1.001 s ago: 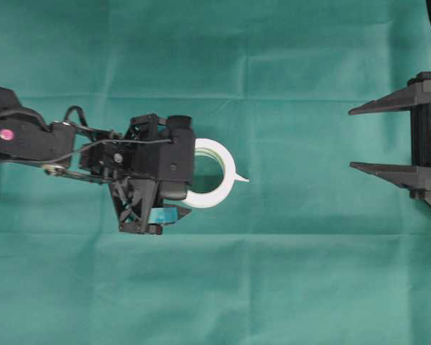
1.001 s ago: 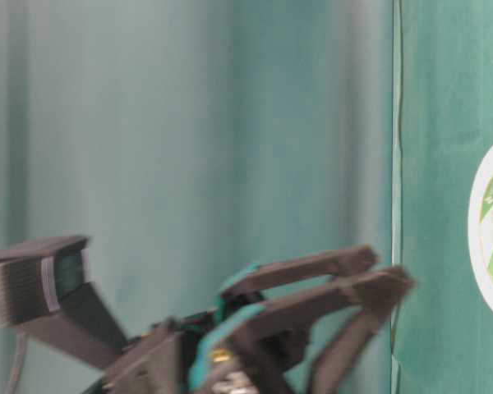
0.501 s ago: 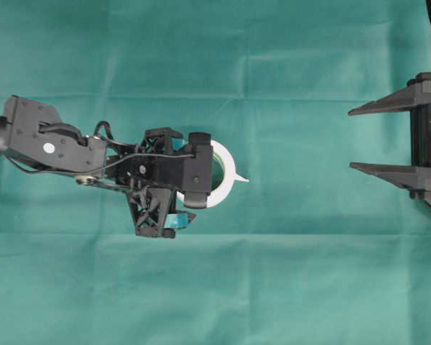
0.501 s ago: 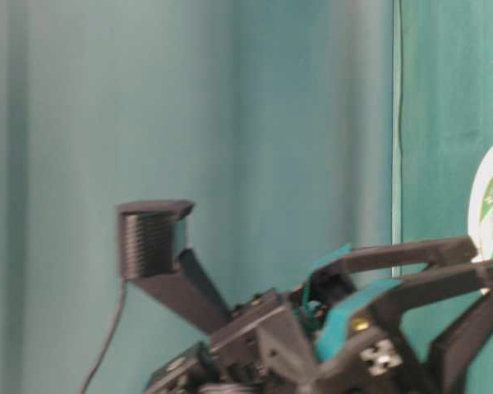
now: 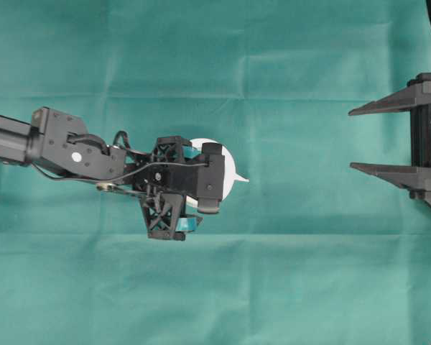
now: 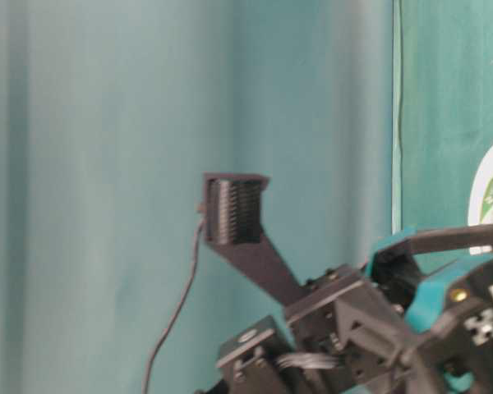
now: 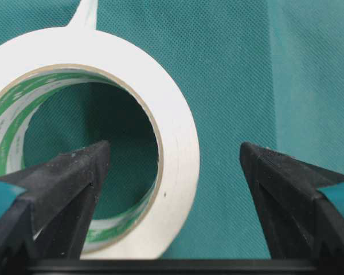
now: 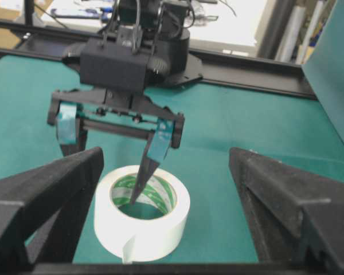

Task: Peel off the duct tape with your right arm.
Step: 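Close the left gripper on the roll's rim and lift it upright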

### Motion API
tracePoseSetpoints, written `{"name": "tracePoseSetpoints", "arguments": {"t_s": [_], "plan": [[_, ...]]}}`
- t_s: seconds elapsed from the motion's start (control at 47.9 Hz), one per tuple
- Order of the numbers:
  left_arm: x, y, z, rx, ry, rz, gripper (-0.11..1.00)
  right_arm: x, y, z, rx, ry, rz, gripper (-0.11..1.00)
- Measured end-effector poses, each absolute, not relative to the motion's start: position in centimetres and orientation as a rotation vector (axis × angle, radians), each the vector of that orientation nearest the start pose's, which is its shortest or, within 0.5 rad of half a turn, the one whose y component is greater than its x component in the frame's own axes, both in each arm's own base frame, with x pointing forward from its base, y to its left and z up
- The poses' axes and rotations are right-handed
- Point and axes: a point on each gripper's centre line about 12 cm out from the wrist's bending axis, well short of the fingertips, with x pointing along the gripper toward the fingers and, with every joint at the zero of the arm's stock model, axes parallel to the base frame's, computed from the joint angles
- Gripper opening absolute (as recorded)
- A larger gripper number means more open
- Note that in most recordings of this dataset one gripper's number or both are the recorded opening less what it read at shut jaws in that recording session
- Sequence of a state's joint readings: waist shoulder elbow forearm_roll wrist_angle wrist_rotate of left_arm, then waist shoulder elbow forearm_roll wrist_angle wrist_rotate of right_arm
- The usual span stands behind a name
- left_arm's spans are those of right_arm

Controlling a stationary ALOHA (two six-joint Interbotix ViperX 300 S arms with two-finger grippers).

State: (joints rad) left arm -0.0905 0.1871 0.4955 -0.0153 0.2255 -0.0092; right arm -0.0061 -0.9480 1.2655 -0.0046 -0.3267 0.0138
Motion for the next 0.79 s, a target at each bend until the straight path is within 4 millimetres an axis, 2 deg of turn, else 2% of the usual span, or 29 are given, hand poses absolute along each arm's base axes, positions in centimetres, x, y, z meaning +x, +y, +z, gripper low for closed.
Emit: {"name": "tracePoseSetpoints", "arguments": {"t_s": [0.355, 0.689, 0.793], "plan": [[42.2, -3.6, 10.8, 0.015, 0.950, -0.069, 0.97, 19.4, -0.1, 25.7, 0.009, -0.009, -0.003, 0.87], [42.2, -3.5, 10.7, 0.014, 0.950, -0.068, 0.97, 19.3, -0.1, 25.4, 0.009, -0.011, -0.005, 0.87], [42.2, -3.5, 10.7, 0.013, 0.951, -0.066, 0.93, 19.2, -0.1, 25.2, 0.009, -0.014, -0.004, 0.87]]}}
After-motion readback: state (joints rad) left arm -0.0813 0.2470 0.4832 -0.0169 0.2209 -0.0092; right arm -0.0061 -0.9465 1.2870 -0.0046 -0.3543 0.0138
